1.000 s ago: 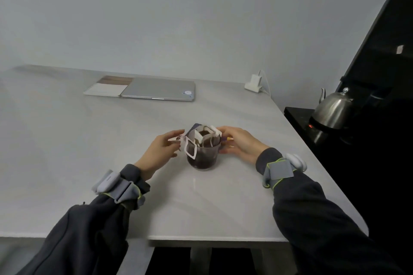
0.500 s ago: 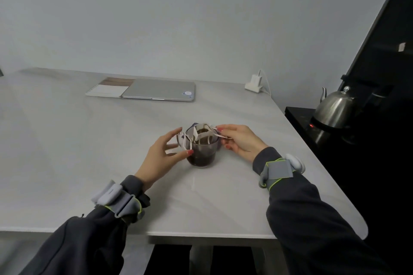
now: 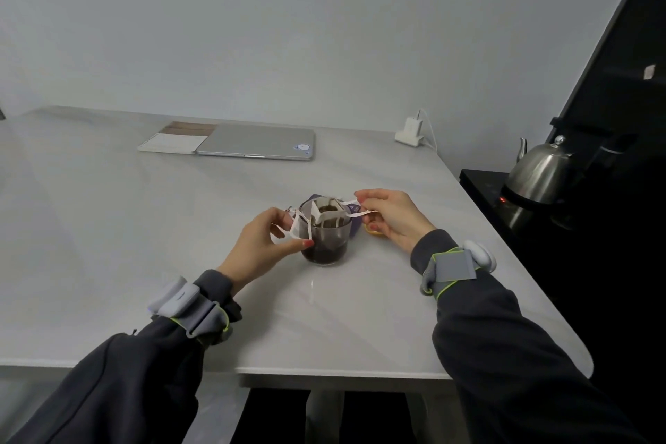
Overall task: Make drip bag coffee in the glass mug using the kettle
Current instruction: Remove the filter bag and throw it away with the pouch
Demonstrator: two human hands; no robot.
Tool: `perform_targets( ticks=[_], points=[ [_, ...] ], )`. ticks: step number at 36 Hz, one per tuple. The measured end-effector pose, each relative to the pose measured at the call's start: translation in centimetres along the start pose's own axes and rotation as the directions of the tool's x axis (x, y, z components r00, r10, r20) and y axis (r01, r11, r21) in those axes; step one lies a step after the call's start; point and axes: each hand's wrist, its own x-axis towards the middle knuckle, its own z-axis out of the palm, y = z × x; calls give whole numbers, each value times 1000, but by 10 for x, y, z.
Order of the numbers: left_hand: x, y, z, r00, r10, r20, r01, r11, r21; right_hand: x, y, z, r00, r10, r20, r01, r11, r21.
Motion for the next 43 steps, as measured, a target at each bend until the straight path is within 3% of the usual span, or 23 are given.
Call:
perform_targets(
  ticks=[2,6,19,31,43],
  points=[
    [3,2,-2,999,-14,44,16,999,-44,0,-1,0,1000,-10,-1,10,1000,-7],
    [4,5,-5,984,-82,158,126,949,-289,-1,-4,1,999,-39,-15,39,999,-14],
    [21,26,-26,944,-240,227,327,778,-537,-2,-26,-1,995,-93,-44,97,989,113],
    [22,30,-24,909,-349,229,416,704,-575,-1,-20,-6,995,-26,-91,37,992,121],
    [23,33,-29,906,-377,194,418,721,-553,-2,-18,-9,993,-13,-120,30,990,139]
  ],
)
